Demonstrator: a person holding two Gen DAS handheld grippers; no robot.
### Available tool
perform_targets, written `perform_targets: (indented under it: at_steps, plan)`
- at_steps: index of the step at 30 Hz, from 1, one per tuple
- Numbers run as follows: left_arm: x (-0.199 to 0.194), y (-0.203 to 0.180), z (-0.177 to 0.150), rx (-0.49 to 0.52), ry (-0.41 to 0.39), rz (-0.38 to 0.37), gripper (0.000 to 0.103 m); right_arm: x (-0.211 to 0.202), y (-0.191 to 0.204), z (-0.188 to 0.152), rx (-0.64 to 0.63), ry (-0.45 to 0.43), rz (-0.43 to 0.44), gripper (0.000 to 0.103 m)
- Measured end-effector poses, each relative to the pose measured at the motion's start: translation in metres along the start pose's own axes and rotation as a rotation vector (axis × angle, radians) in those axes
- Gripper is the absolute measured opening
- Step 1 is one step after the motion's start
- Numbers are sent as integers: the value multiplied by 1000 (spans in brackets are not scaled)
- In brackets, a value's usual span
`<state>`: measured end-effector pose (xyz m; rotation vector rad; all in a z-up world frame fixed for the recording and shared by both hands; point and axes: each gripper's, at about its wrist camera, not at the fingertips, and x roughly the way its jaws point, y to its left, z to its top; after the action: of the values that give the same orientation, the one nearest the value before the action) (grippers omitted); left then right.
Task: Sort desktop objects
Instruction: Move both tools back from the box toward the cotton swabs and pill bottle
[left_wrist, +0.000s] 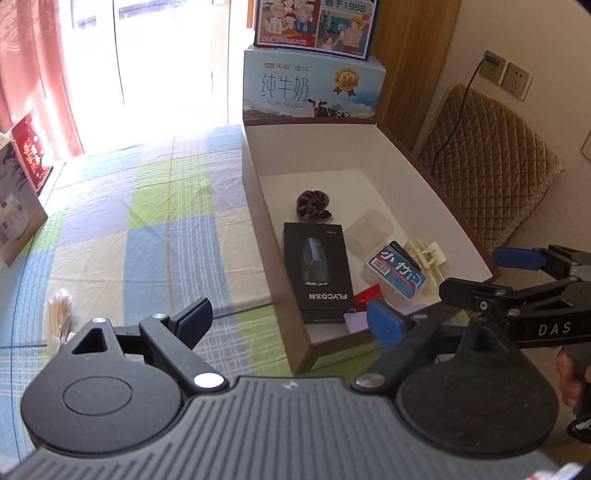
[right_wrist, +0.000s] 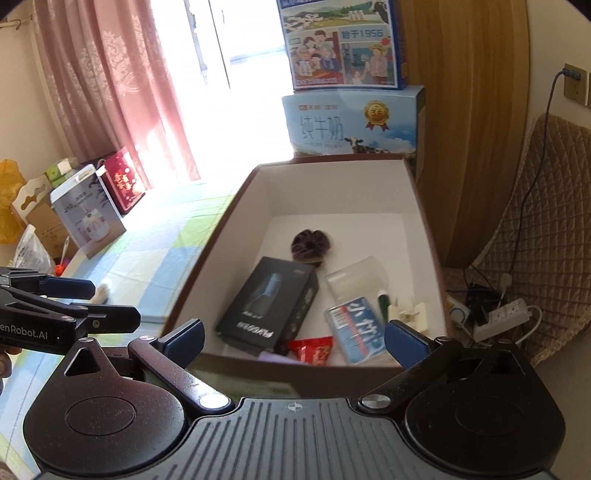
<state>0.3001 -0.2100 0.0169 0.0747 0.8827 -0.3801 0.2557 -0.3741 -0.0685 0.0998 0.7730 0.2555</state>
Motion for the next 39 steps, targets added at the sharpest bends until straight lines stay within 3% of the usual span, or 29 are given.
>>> perform_targets:
  at_steps: [10, 26, 39]
  plan:
    - [-31, 33, -36, -59, 17, 28, 89, 0, 45, -28, -29, 58, 47, 101]
    - [-63, 113, -107, -183, 117, 126, 89, 30, 124, -61, -82, 187, 130, 101]
    - [-81, 171, -134, -231, 138, 217, 89, 68, 183, -75, -123, 251, 159, 101]
